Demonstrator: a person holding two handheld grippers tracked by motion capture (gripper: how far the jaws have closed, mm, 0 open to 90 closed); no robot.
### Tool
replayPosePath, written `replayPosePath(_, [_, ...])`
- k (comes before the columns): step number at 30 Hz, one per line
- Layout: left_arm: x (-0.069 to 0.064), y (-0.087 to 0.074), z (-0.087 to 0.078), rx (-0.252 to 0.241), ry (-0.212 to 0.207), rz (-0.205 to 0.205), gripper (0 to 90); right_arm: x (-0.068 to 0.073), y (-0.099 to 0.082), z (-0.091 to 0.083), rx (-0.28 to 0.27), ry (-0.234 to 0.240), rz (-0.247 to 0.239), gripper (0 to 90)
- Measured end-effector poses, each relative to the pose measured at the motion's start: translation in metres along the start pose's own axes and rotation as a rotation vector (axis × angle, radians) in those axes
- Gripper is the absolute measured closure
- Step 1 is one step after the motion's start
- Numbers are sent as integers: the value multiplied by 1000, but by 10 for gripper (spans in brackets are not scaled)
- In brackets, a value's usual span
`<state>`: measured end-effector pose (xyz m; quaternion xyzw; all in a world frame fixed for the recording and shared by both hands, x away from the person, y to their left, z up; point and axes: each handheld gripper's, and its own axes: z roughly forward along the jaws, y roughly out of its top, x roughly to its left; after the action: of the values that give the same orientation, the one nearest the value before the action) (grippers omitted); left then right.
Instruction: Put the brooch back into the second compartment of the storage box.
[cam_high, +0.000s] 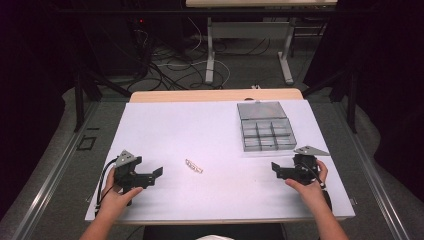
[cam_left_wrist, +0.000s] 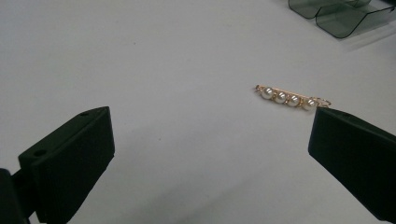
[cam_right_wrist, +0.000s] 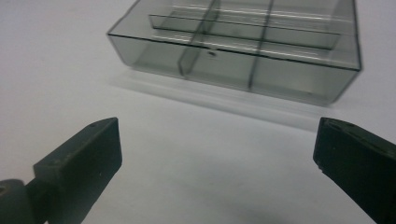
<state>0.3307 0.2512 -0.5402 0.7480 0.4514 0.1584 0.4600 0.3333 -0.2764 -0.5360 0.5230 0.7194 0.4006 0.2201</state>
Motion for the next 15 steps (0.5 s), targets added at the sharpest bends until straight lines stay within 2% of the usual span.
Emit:
replayPosePath(1, [-1, 0, -1, -7, 2, 4, 2, 7, 3, 0, 5, -2, -28, 6])
replayPosePath(5, [-2, 2, -4, -20, -4, 23, 2, 16, 8, -1, 0, -2, -47, 6])
replayPosePath(9, [-3, 3, -8, -29, -2, 57, 3, 19, 11, -1, 3, 0, -40, 6])
replayPosePath(14, [-7, 4, -11, -35, -9, 50, 6, 28, 17, 1, 2, 16, -59, 10])
replayPosePath(15, [-7, 4, -11, -31, 0, 65, 6, 30, 18, 2, 11, 28, -60, 10])
